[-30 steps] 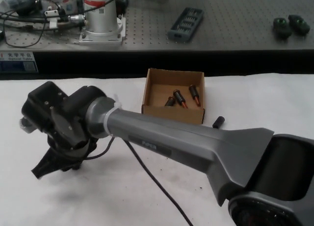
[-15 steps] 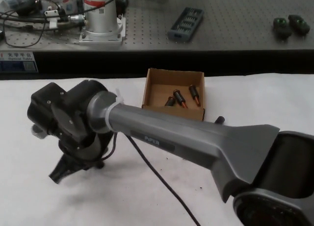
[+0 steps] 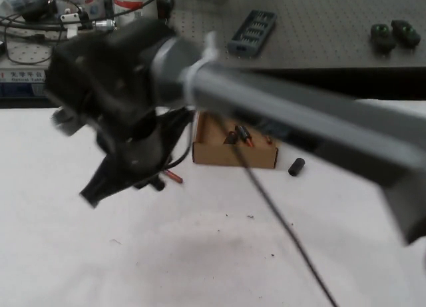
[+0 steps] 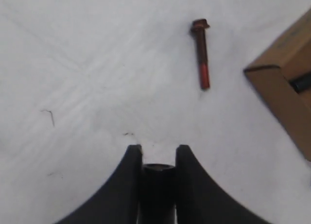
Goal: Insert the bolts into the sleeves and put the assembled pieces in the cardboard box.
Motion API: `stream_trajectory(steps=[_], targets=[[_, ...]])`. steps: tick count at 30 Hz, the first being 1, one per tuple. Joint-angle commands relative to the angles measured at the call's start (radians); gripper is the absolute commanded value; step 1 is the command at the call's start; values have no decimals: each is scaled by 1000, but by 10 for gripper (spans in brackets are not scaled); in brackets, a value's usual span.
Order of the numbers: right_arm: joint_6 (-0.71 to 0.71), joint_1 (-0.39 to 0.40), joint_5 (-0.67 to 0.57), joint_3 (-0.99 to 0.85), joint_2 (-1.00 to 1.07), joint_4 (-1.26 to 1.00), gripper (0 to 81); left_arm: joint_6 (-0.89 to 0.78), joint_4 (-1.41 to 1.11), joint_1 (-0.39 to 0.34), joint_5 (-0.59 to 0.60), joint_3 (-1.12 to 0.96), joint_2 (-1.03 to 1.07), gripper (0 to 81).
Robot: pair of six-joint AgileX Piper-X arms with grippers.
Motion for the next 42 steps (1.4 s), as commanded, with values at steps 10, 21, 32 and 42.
stream_trajectory(steps=[10, 21, 32, 42], targets=[[0, -36, -185, 710, -623, -450, 74, 16, -4, 0, -11, -11, 5, 6], [-6, -43, -210, 1446, -1079, -1130, 74, -90, -192, 0, 172, 90, 5, 6], [-48, -43, -221, 1900, -1258, -1695, 74, -227, -662, 0, 199, 380, 5, 6], [134, -88, -216, 1867, -1259, -1375, 74, -244, -761, 0, 223, 417, 241, 6]])
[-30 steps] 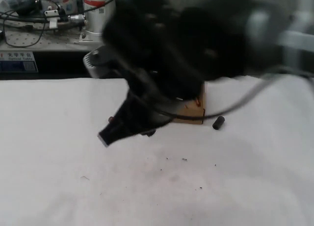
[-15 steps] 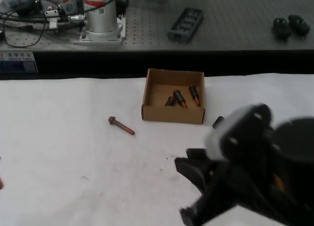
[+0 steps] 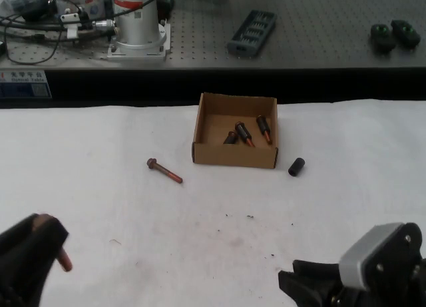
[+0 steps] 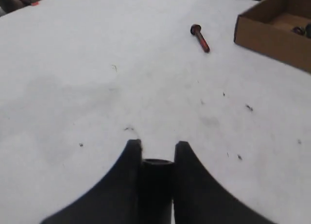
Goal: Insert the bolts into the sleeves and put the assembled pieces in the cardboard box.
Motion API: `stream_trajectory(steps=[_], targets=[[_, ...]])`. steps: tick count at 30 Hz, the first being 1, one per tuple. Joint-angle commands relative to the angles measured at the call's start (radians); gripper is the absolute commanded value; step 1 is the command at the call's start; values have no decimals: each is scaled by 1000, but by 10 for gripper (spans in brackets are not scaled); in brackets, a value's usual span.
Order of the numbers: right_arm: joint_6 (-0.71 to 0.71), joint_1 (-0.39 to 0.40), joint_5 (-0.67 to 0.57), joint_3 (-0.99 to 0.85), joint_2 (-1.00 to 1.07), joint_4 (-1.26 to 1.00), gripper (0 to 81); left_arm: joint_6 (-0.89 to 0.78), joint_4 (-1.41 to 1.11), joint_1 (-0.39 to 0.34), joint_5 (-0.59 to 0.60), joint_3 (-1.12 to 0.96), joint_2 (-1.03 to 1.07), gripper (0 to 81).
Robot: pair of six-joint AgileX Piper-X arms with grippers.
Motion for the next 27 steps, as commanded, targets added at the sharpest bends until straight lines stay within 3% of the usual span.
stream_trajectory(steps=[1, 6, 14, 20, 27], targets=[[14, -32, 10, -52, -9, 104, 74, -15, -106, 0, 13, -8, 214, 6], [-30, -141, 0, -203, 13, 347, 74, -4, -288, 0, 15, -8, 420, 6], [-80, -296, -186, -487, 247, 602, 74, 6, -475, 0, 15, -11, 754, 6], [-152, -312, -205, -653, 507, 791, 74, 66, -617, 0, 52, -11, 920, 6], [-171, -316, -205, -761, 708, 825, 73, 109, -633, 0, 52, -11, 972, 6]])
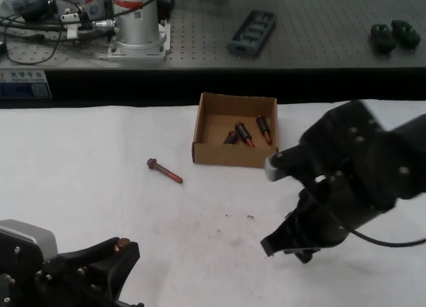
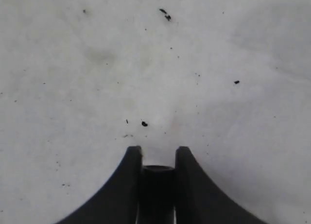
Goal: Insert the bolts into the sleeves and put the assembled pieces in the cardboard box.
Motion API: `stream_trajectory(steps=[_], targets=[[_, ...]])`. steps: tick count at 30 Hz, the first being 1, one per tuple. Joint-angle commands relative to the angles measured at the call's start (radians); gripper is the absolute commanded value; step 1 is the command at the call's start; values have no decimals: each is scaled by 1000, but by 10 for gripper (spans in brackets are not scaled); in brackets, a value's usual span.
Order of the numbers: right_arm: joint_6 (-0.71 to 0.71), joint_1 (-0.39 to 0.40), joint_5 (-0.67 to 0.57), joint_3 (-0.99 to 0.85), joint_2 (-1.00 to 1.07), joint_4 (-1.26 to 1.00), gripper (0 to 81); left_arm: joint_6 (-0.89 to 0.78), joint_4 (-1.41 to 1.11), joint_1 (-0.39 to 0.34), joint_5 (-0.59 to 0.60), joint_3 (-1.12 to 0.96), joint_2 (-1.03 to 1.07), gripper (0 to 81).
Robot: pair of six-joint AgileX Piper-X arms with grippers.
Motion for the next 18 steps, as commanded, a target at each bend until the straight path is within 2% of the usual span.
stream_trajectory(steps=[1, 10, 13, 15, 18], targets=[[-17, -11, -14, -76, 74, 41, 73, 32, -21, 0, 4, -10, 14, 6], [-16, -10, -17, -162, 154, 163, 68, 43, -16, 0, 4, -10, 14, 6], [-16, -10, -17, -169, 156, 177, 2, 43, -16, 0, 28, -10, 14, 6], [-16, -10, -17, -168, 156, 178, 92, 43, -11, 0, 33, -10, 14, 6], [-16, -10, -17, -168, 156, 178, 330, 43, -11, 0, 45, -10, 14, 6]])
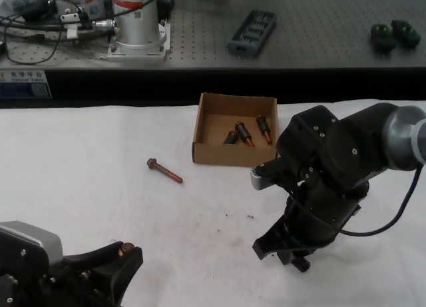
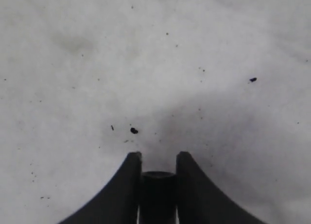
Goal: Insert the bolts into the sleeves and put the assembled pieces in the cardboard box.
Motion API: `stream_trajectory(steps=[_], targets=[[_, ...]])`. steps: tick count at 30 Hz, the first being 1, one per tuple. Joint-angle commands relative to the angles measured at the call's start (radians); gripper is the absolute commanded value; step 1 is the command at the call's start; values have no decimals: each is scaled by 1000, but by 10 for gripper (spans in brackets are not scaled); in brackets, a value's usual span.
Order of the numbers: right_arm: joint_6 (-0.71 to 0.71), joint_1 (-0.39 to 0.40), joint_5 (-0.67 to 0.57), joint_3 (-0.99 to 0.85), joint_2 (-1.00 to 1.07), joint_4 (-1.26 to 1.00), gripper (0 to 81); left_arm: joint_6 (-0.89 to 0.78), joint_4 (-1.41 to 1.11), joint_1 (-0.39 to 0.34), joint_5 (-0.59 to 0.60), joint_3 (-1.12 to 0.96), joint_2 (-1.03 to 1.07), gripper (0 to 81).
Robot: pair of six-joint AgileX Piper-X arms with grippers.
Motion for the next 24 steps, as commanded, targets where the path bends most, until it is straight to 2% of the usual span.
stream_trajectory(steps=[1, 3, 5, 13, 24], targets=[[-4, -6, -11, -12, 2, 8, 414, 11, -12, 0, 9, -10, 3, 6], [-37, -6, -27, -12, 2, 19, 533, 11, -6, 0, 8, -10, 3, 6], [-58, -6, -58, -12, 2, 50, 586, 11, -1, 0, 8, -10, 3, 6], [-53, -6, -65, -12, 2, 157, 500, 11, 11, 0, 8, -10, 3, 6], [-60, -6, -63, -12, 2, 112, 496, 11, 20, 0, 9, -10, 3, 6]])
